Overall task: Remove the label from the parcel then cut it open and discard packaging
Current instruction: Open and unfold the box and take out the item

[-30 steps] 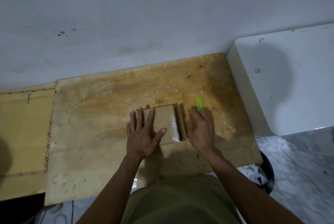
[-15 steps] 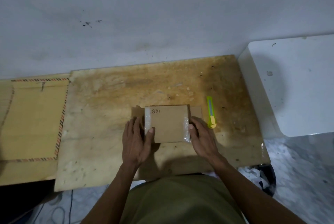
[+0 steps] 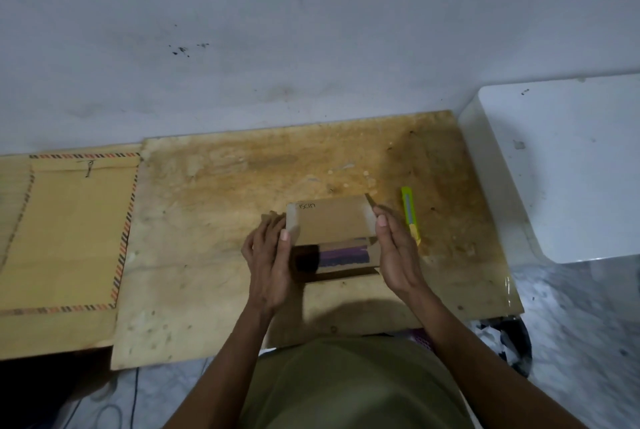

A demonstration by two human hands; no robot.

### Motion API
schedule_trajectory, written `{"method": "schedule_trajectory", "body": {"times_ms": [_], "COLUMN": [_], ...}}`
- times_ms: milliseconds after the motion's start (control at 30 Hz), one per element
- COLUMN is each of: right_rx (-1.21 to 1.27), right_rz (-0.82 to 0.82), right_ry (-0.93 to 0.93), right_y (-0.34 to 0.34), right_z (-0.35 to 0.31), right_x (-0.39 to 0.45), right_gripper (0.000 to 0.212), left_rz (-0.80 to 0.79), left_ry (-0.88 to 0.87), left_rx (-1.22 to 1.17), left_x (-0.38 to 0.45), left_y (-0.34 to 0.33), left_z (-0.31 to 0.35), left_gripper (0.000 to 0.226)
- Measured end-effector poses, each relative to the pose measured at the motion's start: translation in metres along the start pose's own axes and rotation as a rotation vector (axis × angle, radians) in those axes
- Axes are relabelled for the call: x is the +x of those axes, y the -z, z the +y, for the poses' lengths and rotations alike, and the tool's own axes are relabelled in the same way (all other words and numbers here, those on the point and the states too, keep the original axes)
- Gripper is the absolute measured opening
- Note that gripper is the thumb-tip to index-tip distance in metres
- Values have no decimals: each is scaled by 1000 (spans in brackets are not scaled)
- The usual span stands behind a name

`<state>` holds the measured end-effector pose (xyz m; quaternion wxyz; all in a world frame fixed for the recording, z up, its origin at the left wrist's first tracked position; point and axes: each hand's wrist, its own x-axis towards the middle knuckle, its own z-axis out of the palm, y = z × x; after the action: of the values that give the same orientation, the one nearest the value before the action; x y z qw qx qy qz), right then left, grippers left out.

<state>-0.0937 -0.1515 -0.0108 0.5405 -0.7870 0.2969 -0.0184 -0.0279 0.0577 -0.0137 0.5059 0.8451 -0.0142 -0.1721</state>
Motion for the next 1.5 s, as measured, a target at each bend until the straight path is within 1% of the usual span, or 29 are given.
{"method": "schedule_trajectory", "body": {"times_ms": [33, 67, 133, 200, 267, 367, 433, 567, 633, 700, 767, 867, 900, 967, 1033, 1100, 1267, 1333, 1400, 1500], "right_rx": [55, 94, 138, 119, 83, 54, 3, -60, -144, -295, -478, -705, -765, -870, -963, -1028, -1036, -1067, -1080, -989], "right_rz": [16, 20, 31, 30, 25, 38, 32, 24, -16, -75, -110, -169, -201, -250, -261, -271, -326, -319, -277, -191], "right_ry": [5, -3, -13, 22, 32, 30, 39, 49, 44, 39, 109, 190, 183, 151, 129, 120, 119, 138, 178, 276], "right_y": [1, 1, 0, 0, -1, -3, -7, -11, -12, -12, -15, -23, -26, -31, -33, -34, -33, -34, -33, -32], "right_z": [-10, -16, -27, -33, -40, -45, -42, -37, -39, -40, -36, -27, -24, -16, -6, 6, 24, 26, 24, 25], "right_x": [2, 6, 15, 28, 39, 58, 70, 87, 95, 102, 107, 110, 111, 113, 116, 118, 123, 120, 111, 82], "right_gripper": [40, 44, 59, 67, 66, 59, 54, 47, 53, 62, 66, 69, 69, 68, 69, 69, 71, 74, 77, 78], "left_rz": [6, 8, 4, 0, -18, -16, 18, 50, 74, 136, 146, -16, -73, -157, -198, -216, -276, -247, -190, -135], "left_ry": [23, 23, -8, 7, 29, 130, 176, 123, 76, 4, -79, -183, -181, -121, -54, -23, 5, -11, -59, -134], "left_rx": [-62, -99, -93, -117, -137, -141, -110, -20, 52, 251, 516, 839, 915, 1021, 1069, 1072, 1067, 1058, 1029, 990], "left_x": [4, 9, 21, 39, 57, 73, 78, 81, 86, 93, 97, 103, 105, 110, 113, 115, 121, 115, 101, 68], "left_y": [1, 2, 1, 0, -4, -12, -15, -21, -25, -30, -34, -40, -41, -43, -43, -42, -38, -39, -42, -49], "left_z": [5, 13, 24, 28, 22, 14, 18, 39, 41, 37, 31, 22, 19, 10, 3, -2, -11, -12, -9, -10], "left_gripper": [50, 54, 60, 65, 74, 69, 75, 84, 86, 87, 83, 76, 75, 77, 79, 82, 91, 91, 89, 85]}}
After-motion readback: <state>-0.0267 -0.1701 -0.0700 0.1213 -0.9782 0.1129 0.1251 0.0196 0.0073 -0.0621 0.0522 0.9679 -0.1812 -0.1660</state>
